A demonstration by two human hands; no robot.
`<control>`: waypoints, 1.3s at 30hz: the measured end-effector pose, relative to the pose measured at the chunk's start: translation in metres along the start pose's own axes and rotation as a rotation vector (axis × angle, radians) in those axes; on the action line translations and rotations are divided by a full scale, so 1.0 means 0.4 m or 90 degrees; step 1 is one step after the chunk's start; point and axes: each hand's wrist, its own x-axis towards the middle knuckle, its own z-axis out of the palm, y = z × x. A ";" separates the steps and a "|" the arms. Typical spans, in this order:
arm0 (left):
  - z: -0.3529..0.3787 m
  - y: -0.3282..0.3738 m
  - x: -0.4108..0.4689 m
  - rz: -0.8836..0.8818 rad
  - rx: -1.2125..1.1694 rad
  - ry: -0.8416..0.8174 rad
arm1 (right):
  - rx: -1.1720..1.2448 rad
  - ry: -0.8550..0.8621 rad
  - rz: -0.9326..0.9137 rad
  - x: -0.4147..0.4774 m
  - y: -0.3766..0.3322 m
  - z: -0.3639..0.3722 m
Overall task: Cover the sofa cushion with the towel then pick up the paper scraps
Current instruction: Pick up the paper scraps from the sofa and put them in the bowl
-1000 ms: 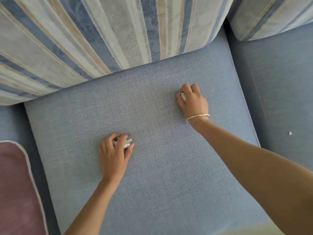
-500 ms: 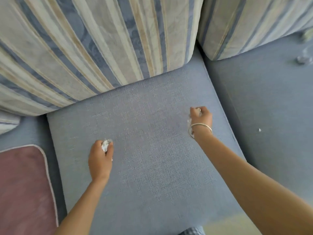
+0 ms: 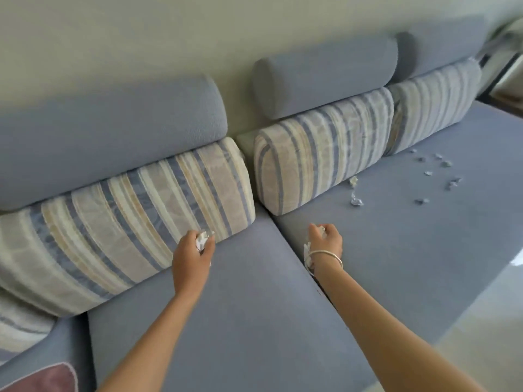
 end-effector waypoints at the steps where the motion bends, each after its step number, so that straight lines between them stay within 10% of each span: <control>1: -0.006 0.044 -0.003 0.028 -0.019 -0.003 | 0.020 0.020 -0.008 -0.018 -0.024 -0.026; 25: 0.412 0.955 -0.881 0.535 -0.214 -0.553 | 0.219 0.678 0.053 -0.348 0.194 -1.208; 39: 0.649 1.020 -1.657 0.599 -0.148 -1.029 | 0.347 0.982 0.361 -0.619 0.677 -1.690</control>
